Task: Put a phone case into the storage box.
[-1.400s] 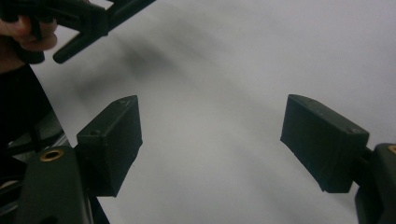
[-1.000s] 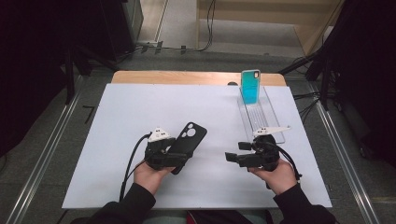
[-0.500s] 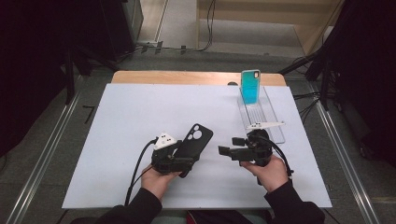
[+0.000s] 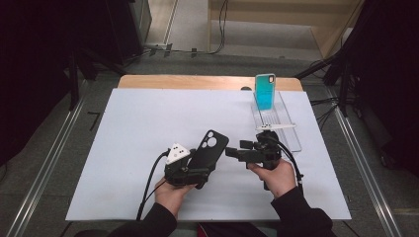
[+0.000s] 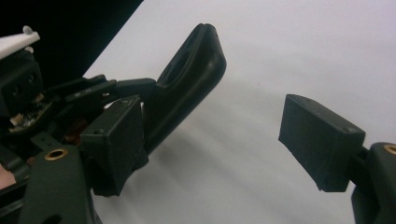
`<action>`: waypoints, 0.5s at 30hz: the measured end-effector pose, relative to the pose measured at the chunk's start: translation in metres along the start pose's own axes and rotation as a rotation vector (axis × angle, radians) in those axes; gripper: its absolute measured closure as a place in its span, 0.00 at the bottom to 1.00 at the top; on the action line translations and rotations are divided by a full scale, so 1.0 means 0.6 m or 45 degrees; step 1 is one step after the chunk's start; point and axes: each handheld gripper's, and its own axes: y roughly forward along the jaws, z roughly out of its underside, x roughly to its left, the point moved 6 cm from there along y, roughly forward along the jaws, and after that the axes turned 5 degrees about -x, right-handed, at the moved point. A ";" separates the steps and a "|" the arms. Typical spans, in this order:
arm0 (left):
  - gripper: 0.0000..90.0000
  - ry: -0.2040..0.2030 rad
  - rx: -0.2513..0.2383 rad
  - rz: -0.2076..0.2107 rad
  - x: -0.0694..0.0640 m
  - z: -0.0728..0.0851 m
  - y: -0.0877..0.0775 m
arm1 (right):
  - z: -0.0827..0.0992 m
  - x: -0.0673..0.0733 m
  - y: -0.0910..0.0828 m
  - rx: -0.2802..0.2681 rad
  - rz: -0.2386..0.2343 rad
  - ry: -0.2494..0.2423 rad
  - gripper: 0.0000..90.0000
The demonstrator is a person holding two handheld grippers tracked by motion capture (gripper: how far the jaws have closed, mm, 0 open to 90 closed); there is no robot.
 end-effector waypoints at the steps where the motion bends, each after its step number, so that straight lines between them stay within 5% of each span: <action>1: 0.17 -0.001 -0.007 0.001 -0.001 0.000 0.000 | -0.002 0.001 0.002 -0.007 -0.008 0.008 0.23; 15: 0.17 -0.007 -0.068 -0.002 -0.012 0.002 0.003 | -0.018 0.006 0.029 -0.017 -0.033 0.073 0.26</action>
